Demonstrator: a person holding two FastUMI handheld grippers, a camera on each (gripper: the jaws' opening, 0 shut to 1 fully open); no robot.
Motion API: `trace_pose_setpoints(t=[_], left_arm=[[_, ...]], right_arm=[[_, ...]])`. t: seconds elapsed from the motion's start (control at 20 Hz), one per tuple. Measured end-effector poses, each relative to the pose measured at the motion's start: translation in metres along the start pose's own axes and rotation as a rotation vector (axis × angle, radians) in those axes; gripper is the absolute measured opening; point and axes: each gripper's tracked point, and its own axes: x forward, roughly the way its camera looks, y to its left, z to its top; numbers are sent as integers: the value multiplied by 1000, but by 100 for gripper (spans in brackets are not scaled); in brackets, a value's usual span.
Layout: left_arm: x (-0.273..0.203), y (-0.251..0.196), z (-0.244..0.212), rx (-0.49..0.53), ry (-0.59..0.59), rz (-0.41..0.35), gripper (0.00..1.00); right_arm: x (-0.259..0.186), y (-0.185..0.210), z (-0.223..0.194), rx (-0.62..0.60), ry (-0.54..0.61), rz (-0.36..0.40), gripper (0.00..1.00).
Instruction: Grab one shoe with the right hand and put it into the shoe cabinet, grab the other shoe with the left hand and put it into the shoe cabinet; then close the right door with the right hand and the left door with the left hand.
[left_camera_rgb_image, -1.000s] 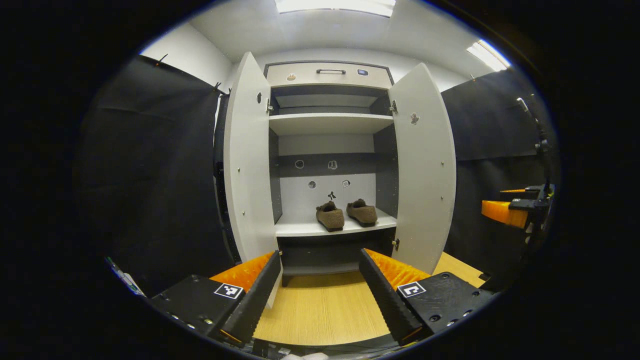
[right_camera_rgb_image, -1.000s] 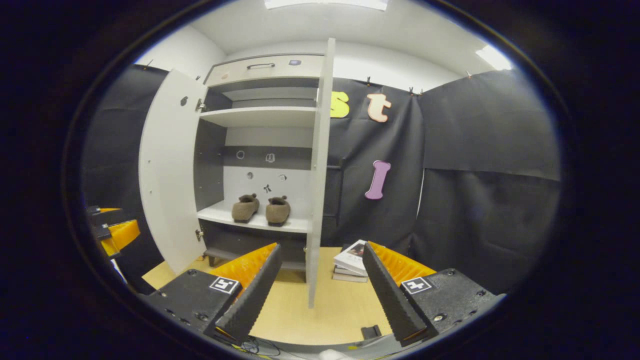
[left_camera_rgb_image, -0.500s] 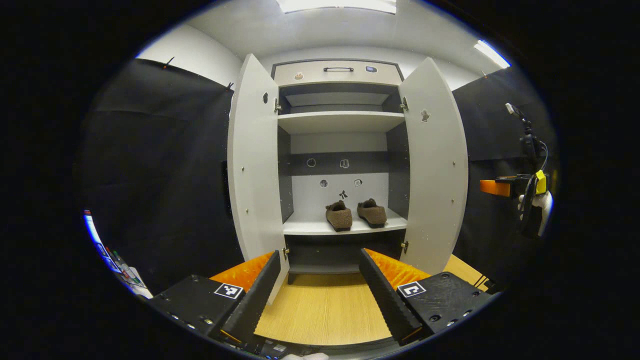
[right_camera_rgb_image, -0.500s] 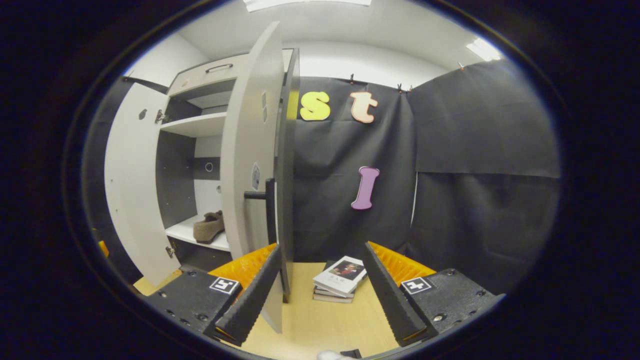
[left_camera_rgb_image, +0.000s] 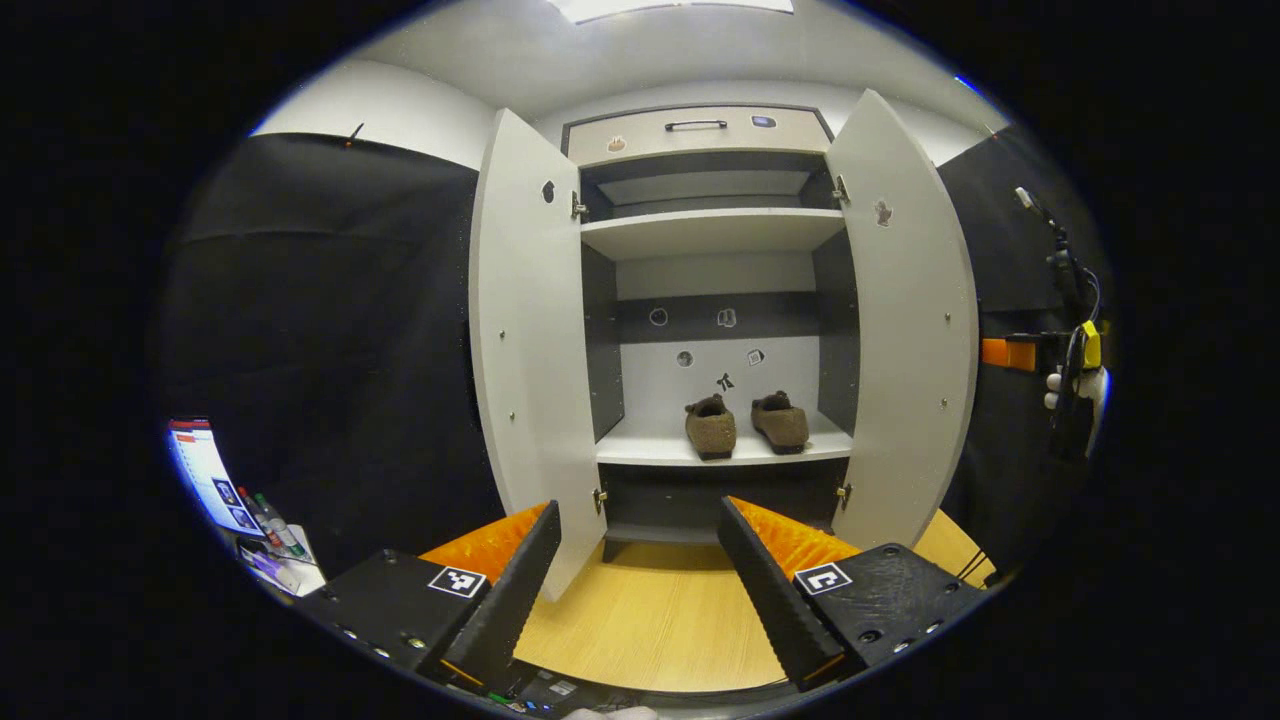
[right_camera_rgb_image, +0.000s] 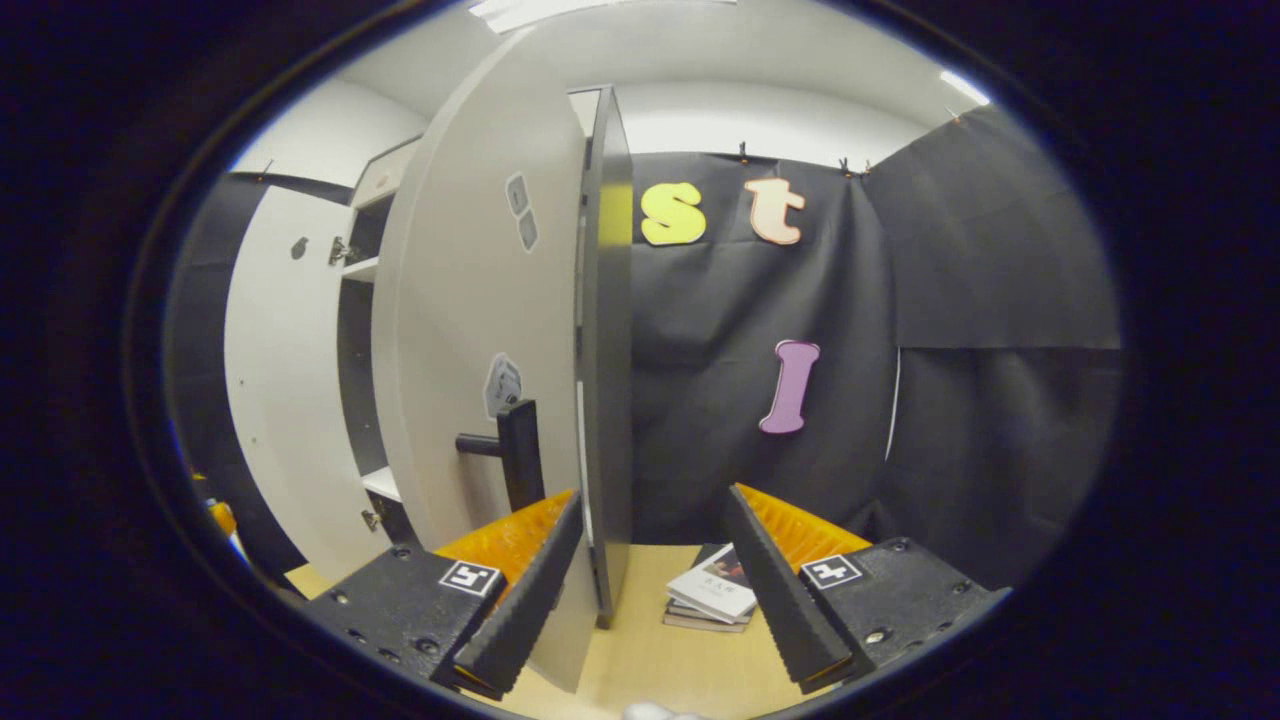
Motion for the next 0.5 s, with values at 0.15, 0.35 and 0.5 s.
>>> trace_pose_setpoints(t=[0.15, 0.35, 0.5], left_arm=[[2, 1, -4, -22, 23, 23, 96], [5, 15, -6, -36, 23, 32, 96], [4, 27, -12, -46, 40, 18, 96]], right_arm=[[0, 17, 0, -7, -4, 45, 87], [3, 53, -1, -17, -6, 89, 93], [8, 81, -3, -20, -7, 97, 93]])
